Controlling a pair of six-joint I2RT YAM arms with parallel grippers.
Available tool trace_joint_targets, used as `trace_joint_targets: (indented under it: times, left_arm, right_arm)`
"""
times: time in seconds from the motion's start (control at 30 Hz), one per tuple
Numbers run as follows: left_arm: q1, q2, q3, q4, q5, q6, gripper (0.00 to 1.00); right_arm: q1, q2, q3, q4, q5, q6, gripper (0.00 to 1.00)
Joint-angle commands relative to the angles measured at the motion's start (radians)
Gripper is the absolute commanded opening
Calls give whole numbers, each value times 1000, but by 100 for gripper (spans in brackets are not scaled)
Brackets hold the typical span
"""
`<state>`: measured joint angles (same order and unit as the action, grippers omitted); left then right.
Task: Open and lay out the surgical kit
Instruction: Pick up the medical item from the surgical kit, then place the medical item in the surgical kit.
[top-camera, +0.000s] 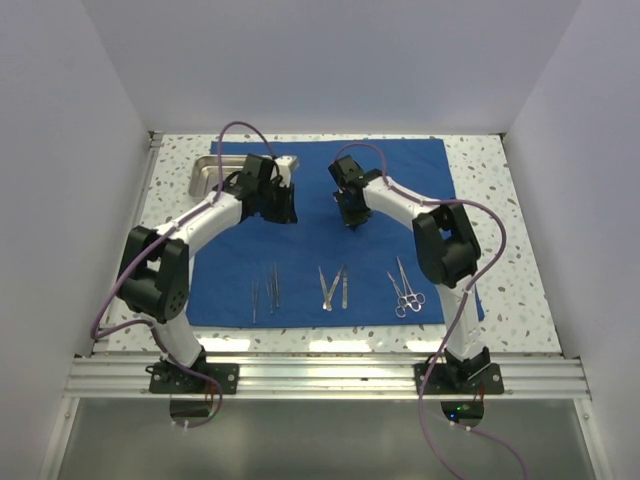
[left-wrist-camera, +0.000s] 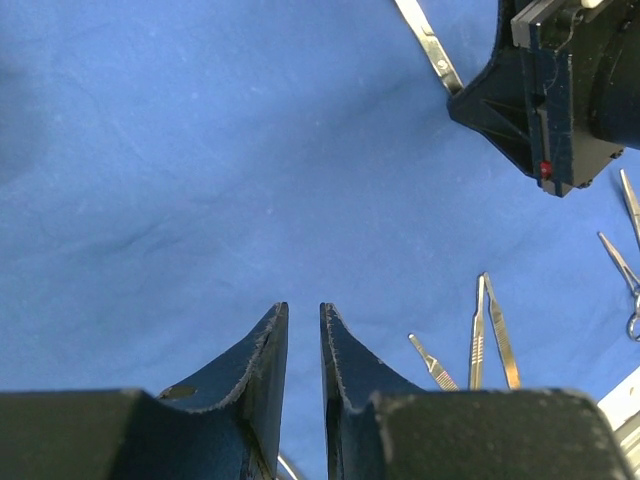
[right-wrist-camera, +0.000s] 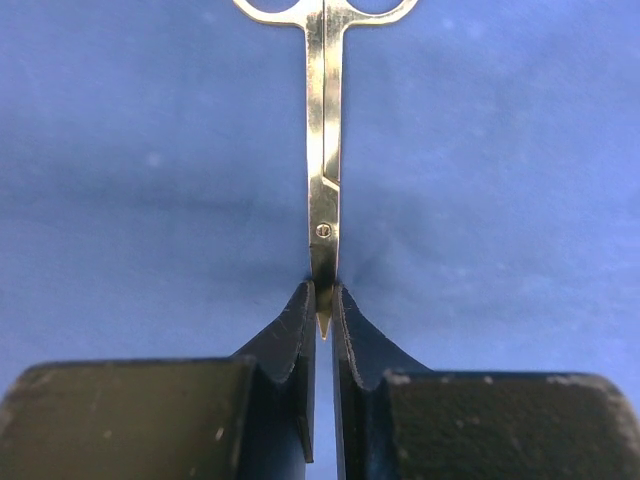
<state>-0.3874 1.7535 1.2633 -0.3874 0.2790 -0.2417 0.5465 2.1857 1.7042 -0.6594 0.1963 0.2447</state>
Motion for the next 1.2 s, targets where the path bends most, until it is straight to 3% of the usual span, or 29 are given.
trace_joint_targets:
  times: [0.0, 0.13, 0.23, 0.27, 0.3, 0.5, 0.53, 0.63, 0.8, 0.97, 1.17]
  left_arm:
    - [-7, -37, 56, -4, -11, 24, 22]
    - [-10, -23, 91, -5, -23, 31, 23]
    - [-27, -22, 113, 8, -64, 76, 53]
    - [-48, -40, 87, 34, -81, 112, 70]
    - [-60, -51, 68, 63, -87, 131, 74]
    - [-151, -205, -80, 323, -191, 231, 79]
    - [-159, -241, -114, 458, -205, 237, 80]
    - [-182, -344, -235, 666, -251, 312, 81]
    - [-202, -432, -353, 879, -199, 511, 82]
    - [-206, -503, -462, 949, -95, 763, 86]
    - [-223, -589, -568, 1056, -3, 866, 95]
  right_arm:
    - [-16, -99, 29, -63, 54, -4, 0]
    - [-17, -182, 87, -134, 63, -2, 0]
    - [-17, -248, 136, -198, 52, 19, 0]
    - [-17, -283, 143, -230, 46, 31, 0]
    - [-17, -300, 149, -244, 37, 39, 0]
    - [-16, -394, 201, -367, -47, 105, 0]
    - [-16, -408, 215, -382, -66, 114, 0]
    - [-16, -414, 256, -440, -161, 146, 0]
    - [-26, -348, 408, -571, -320, 195, 0]
    - [-26, -271, 615, -683, -455, 231, 0]
    - [-28, -254, 634, -710, -569, 269, 0]
